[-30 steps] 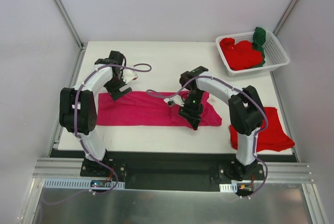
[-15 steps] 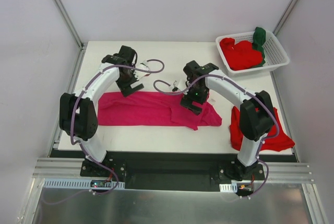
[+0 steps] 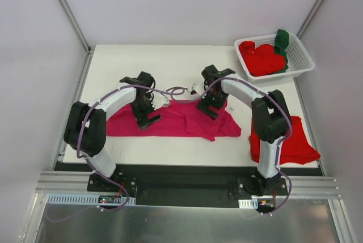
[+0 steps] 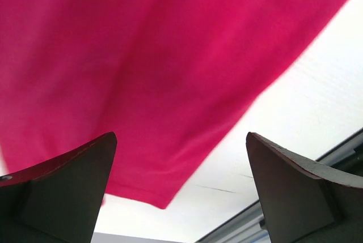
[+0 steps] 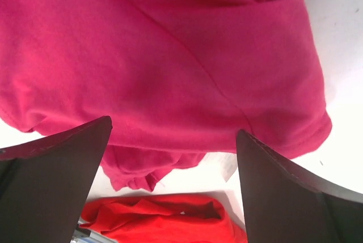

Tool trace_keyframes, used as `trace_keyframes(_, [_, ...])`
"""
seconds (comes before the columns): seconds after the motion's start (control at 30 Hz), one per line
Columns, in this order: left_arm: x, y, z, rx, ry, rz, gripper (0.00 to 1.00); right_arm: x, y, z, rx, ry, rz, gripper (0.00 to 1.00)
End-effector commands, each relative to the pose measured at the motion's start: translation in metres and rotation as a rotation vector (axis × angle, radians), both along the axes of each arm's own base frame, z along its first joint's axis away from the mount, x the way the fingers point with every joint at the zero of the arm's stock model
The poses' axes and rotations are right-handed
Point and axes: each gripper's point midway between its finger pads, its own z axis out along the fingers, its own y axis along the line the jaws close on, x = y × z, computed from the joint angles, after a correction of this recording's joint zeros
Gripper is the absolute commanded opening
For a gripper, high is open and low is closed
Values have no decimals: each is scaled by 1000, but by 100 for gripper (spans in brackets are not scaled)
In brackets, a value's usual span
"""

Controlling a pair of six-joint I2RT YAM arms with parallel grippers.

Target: Fold and stack the t-shirts

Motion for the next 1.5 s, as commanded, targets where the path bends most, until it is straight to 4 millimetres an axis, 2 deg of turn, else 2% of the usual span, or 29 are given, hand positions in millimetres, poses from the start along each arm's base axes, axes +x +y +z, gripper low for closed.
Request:
trace_keyframes(0.0, [-12, 13, -2, -3, -39, -16, 99, 12, 21, 7, 72, -44, 15, 96])
trace_keyframes(0.1, [-7, 22, -9, 5, -45, 9, 99, 10, 25, 9, 81, -74, 44, 96])
trace_keyframes(0.13, [-3, 24, -8, 4, -52, 19, 99, 5, 22, 4, 69, -76, 56, 96])
trace_keyframes(0.17, [0, 26, -11, 9, -50, 25, 99, 9, 25, 3, 83, -109, 68, 96])
trace_keyframes(0.2, [3, 32, -12, 16, -52, 40, 99, 9, 28, 10, 112, -134, 85, 96])
trace_keyframes(0.27, [13, 41, -14, 35, -71, 49, 99, 10, 31, 7, 141, -174, 110, 96])
trace_keyframes(0.33, [23, 57, -12, 45, -88, 89, 99, 15, 33, 16, 172, -230, 164, 96])
trace_keyframes(0.4, [30, 68, -11, 49, -100, 109, 99, 10, 31, 13, 204, -223, 209, 96])
trace_keyframes(0.43, [34, 76, -10, 54, -106, 125, 99, 10, 32, 18, 206, -244, 273, 96])
trace_keyframes(0.53, [34, 76, -12, 45, -101, 104, 99, 6, 33, 24, 227, -233, 342, 96])
trace_keyframes(0.57, [34, 73, -13, 35, -98, 102, 99, 10, 38, 32, 242, -244, 360, 96])
trace_keyframes(0.67, [34, 71, -17, 27, -78, 109, 99, 3, 39, 33, 247, -182, 395, 96])
trace_keyframes(0.7, [32, 70, -20, 24, -70, 109, 99, 5, 42, 40, 256, -180, 403, 96])
trace_keyframes(0.77, [30, 66, -20, 22, -66, 102, 99, -12, 40, 39, 258, -90, 420, 96])
trace_keyframes(0.9, [18, 59, -19, 5, -57, 90, 99, -33, 40, 50, 287, -16, 432, 96])
trace_keyframes(1.0, [6, 59, -28, 5, -20, 82, 99, -49, 37, 37, 275, 18, 454, 96])
trace_keyframes(1.1, [3, 59, -38, 9, 14, 83, 99, -55, 36, 17, 262, 31, 450, 96])
trace_keyframes(1.27, [9, 59, -47, 23, 34, 93, 99, -37, 39, -6, 230, -17, 408, 96])
trace_keyframes(1.47, [23, 61, -44, 41, 13, 99, 99, -14, 41, -26, 167, -53, 414, 96])
